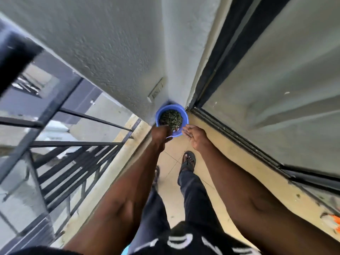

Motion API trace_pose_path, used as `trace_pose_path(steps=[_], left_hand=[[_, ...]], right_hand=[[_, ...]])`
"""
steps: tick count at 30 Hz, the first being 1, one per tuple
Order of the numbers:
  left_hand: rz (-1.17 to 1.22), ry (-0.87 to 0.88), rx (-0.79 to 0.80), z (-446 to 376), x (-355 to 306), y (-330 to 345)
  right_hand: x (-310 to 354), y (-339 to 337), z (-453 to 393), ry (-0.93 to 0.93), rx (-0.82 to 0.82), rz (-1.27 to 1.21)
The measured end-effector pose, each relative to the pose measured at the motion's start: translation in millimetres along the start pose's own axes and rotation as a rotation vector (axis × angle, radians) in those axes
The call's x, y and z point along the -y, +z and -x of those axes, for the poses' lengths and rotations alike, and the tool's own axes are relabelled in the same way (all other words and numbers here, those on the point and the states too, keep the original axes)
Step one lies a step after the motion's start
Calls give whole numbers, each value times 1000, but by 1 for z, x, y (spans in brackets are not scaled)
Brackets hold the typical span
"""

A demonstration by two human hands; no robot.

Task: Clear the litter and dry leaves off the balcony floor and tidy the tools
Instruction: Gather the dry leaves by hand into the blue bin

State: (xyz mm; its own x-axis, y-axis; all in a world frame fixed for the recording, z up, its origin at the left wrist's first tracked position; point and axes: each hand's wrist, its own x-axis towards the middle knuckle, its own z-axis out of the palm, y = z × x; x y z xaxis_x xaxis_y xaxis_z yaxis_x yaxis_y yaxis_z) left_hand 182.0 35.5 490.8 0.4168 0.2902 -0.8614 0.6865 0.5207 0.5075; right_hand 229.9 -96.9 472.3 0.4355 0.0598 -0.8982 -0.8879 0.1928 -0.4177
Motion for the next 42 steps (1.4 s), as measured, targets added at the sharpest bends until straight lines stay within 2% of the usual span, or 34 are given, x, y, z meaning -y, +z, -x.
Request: trace_pose_path(steps=[2,5,9,11,14,18,20,24,28,35,42], left_hand=[[-156,8,25,26,0,-6],[-445,40,105,62,3,-14],[-836,217,207,98,23,-23],[-1082,322,273,113,35,-26],[-1289,441,342,121,60,-29],[-1707,582,460,145,86,-23],[-1831,616,579,164,111,-10],[-1980,675,734,204,162,16],[-2104,707,842,240,218,46],[-2182,779,1025,316,342,107],[-2204,825,1108,387,445,163]], right_hand=[[-3,4,42,-16,-42,80],[-21,-2,97,-105,-192,282],[-63,-17,146,-212,-390,563],[-89,-26,170,-218,-469,585],[-123,-43,191,-209,-548,575],[-163,-69,217,-176,-617,480],[-184,-96,238,-151,-708,389],[-225,-146,272,-125,-869,193],[-263,-196,295,-88,-931,52],[-330,-333,344,-30,-1033,-65],[-358,-450,385,17,-1109,-28]])
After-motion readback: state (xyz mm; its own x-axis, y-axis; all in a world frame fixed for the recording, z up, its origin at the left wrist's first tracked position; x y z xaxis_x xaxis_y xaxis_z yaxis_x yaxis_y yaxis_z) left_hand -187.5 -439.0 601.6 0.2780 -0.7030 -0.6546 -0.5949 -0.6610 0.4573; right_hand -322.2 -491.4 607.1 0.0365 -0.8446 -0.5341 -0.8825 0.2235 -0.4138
